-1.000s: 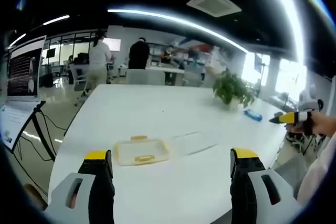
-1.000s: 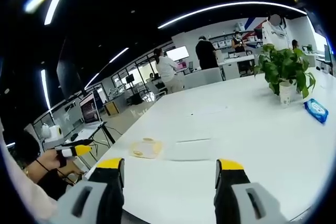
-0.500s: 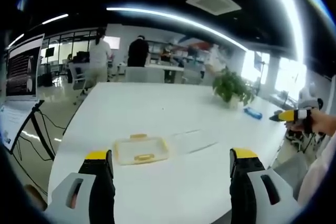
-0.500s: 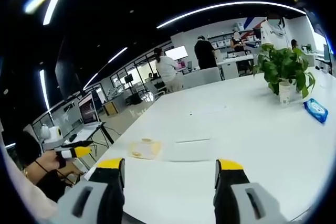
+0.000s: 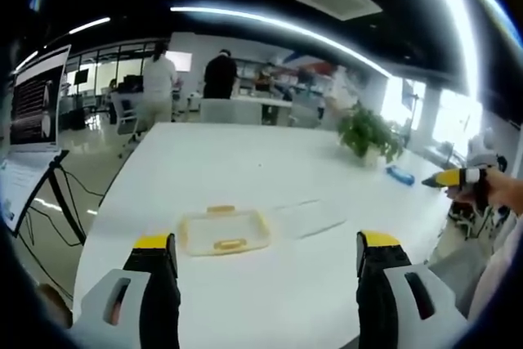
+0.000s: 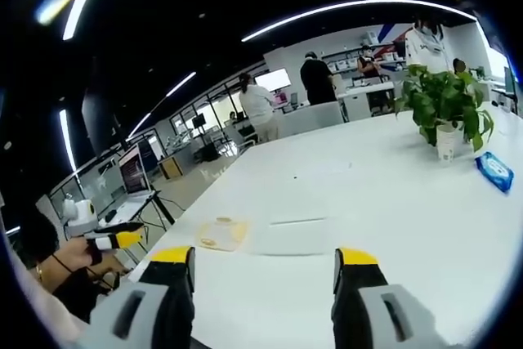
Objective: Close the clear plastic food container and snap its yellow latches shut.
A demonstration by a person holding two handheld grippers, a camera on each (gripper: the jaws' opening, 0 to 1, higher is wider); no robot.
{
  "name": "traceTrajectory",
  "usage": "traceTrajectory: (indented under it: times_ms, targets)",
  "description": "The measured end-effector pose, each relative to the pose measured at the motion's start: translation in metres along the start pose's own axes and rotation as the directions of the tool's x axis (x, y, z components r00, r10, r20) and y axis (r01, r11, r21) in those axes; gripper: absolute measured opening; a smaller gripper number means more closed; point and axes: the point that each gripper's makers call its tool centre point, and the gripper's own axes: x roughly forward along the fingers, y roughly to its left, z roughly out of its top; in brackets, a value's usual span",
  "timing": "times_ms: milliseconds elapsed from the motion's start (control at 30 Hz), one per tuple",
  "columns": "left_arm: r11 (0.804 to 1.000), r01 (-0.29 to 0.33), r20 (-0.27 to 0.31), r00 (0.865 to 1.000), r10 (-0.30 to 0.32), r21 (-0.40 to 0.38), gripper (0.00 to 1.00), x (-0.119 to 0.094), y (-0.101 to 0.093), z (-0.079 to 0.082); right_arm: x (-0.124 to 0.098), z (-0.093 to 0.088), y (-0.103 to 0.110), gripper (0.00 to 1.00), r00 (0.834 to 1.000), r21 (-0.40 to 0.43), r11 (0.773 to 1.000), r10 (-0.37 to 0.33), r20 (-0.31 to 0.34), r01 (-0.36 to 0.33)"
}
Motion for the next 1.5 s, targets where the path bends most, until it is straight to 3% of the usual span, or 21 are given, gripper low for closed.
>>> traceTrajectory:
  times_ms: [167, 433, 733, 967, 1167, 1500]
  targets:
    - [1.0, -0.007, -0.001, 1.0, 0.007, -0.008, 0.89, 0.008, 0.005, 0.001, 0.01, 0.003, -0.003, 0.68, 1.0, -0.002, 1.0, 0.003, -0.006, -0.003]
    - [0.999, 0.027, -0.009, 1.0, -0.027, 0.043, 0.89, 0.029, 0.007, 0.012, 0.028, 0.005, -0.006, 0.67, 0.999, -0.022, 1.0, 0.021, -0.024, -0.022]
    - [0.995, 0.051, -0.035, 0.998, -0.048, 0.087, 0.87, 0.051, 0.011, 0.016, 0.05, 0.023, -0.016, 0.67, 1.0, -0.047, 0.999, 0.021, 0.0, -0.021]
    - [0.995, 0.034, -0.034, 0.999, -0.031, 0.092, 0.86, 0.06, 0.024, 0.019, 0.066, 0.037, -0.021, 0.67, 1.0, -0.057, 0.998, 0.022, 0.019, -0.021]
    - [0.997, 0.016, -0.025, 1.0, -0.014, 0.079, 0.85, 0.068, 0.035, 0.024, 0.078, 0.041, -0.024, 0.66, 1.0, -0.054, 0.998, 0.019, 0.021, -0.018]
    - [0.998, 0.015, 0.014, 1.0, -0.016, 0.066, 0.83, 0.084, 0.038, 0.037, 0.093, 0.038, -0.022, 0.63, 0.999, -0.037, 0.999, 0.028, 0.02, -0.027]
